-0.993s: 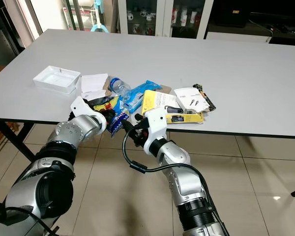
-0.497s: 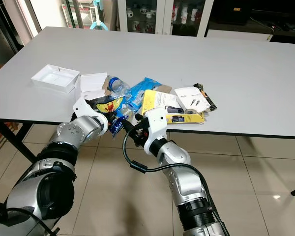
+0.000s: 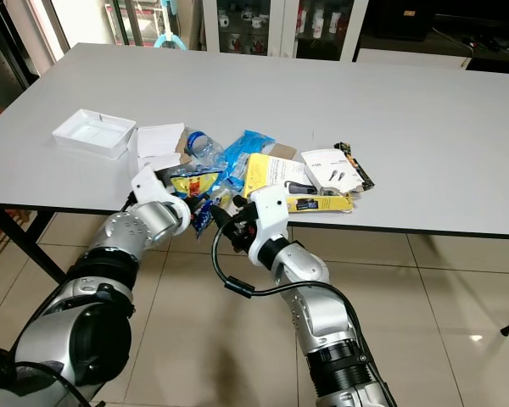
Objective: Picking trash to rubbish bin
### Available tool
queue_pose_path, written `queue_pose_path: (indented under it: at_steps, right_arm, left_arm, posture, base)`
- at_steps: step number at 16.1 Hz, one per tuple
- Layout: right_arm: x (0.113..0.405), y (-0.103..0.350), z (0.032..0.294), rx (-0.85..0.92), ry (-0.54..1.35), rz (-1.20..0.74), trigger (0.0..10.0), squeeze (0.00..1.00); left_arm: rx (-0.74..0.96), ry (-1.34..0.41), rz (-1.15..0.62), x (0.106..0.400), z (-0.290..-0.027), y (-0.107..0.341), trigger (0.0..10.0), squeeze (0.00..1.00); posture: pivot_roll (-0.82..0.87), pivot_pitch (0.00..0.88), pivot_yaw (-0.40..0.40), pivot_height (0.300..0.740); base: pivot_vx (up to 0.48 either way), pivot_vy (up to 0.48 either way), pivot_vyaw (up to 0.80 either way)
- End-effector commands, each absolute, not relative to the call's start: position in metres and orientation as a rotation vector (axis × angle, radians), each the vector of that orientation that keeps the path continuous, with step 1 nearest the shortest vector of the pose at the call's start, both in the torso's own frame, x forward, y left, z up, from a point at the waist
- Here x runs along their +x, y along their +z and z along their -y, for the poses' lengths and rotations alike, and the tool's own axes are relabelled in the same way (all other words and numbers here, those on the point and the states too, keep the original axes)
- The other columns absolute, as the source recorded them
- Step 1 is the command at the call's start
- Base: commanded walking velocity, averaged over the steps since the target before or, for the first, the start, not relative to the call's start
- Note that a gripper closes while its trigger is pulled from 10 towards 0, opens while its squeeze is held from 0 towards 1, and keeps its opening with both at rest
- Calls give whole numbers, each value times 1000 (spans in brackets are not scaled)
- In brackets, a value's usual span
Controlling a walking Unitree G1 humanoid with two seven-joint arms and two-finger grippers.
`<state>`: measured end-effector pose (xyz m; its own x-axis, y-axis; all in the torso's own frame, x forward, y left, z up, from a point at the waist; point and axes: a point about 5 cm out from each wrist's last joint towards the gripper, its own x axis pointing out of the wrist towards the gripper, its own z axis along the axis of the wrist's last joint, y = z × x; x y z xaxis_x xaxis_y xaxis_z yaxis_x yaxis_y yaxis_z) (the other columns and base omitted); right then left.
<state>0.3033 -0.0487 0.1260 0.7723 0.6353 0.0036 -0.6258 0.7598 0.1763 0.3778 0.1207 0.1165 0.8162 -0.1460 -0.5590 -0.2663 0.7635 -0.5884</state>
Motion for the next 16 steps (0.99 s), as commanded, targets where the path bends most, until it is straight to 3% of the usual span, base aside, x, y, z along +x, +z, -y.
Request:
queue_pose_path:
  at_steps: [1,3,4,5,6,10,16]
  right_arm:
    - [305,129,51,176,681,-52,10000,0]
    - [306,128,51,174,677,-53,10000,0]
    - [307,128,52,173,673,-53,10000,0]
    - [307,128,52,173,672,-53,10000,0]
    - [308,129,52,172,671,-50,10000,0]
    - [310,130,53,172,669,-44,10000,0]
    - [314,133,52,171,665,-25,10000,0]
  left_arm:
    - [-662,66,-724,365,-112,92,0,0]
    - [-615,11,-558,375,-111,112,0,0]
    - [-564,-53,-421,380,-108,131,4627,0]
    - [-544,-74,-369,381,-107,137,10000,0]
    - [-513,-131,-244,382,-103,156,10000,0]
    - [-432,-203,-34,374,-96,188,10000,0]
    - [-382,-225,76,364,-96,197,10000,0]
  posture:
    - [-9,49,-43,740]
    - [-9,42,-45,740]
    - [-9,40,-47,740]
    - [-9,39,-47,740]
    - [-9,37,-48,740]
    - [0,27,-55,740]
    - [6,8,-59,740]
  base:
    - [0,0,0]
    - [0,0,0]
    - [0,0,0]
    - [0,0,0]
    - [0,0,0]
    - [0,0,0]
    - [0,0,0]
